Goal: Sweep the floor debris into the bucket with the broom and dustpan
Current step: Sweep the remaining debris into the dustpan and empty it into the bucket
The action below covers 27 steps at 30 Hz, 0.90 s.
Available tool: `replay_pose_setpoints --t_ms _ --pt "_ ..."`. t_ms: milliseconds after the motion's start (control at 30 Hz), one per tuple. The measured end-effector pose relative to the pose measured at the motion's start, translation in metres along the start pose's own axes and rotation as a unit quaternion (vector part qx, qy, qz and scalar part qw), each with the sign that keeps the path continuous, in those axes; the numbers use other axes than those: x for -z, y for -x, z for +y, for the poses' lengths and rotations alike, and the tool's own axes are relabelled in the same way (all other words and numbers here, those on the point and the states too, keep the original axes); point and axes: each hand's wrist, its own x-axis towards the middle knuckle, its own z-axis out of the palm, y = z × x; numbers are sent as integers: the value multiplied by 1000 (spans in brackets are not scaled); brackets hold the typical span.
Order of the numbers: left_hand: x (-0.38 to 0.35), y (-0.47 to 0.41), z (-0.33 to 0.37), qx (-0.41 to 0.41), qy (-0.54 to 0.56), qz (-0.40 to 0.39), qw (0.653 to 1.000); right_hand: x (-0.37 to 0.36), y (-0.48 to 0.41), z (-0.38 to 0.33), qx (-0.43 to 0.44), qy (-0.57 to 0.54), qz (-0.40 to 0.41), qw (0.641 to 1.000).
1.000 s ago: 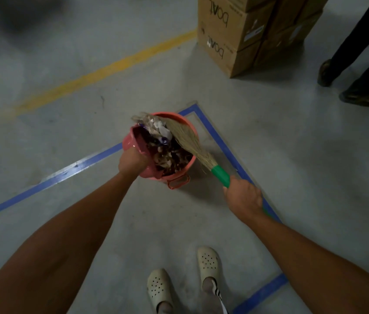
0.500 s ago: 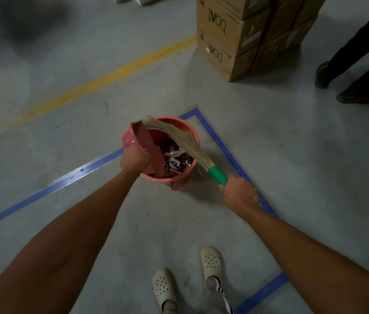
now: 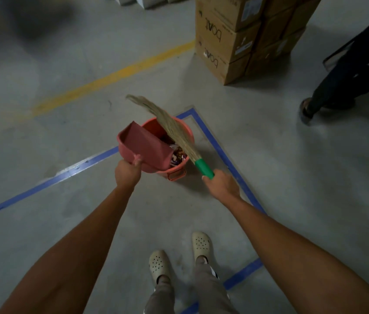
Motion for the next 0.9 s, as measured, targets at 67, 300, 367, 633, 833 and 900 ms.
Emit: replay_pose_setpoints --t_ms 67,300,367,633,833,900 --pt "11 22 -2 28 30 21 999 8 11 -2 18 4 7 1000" --pt "41 89 -16 83 147 95 981 22 47 -8 93 2 18 996" --pt "47 103 -23 92 176 95 976 21 57 -12 116 1 8 993" --pt "74 157 -79 125 267 79 952 -5 93 -37 221 37 -39 974" --pt "105 209 -158 211 318 105 918 -43 139 -71 293 106 -66 948" --pt "115 232 -189 239 333 125 904 -59 161 -82 319 131 -74 936"
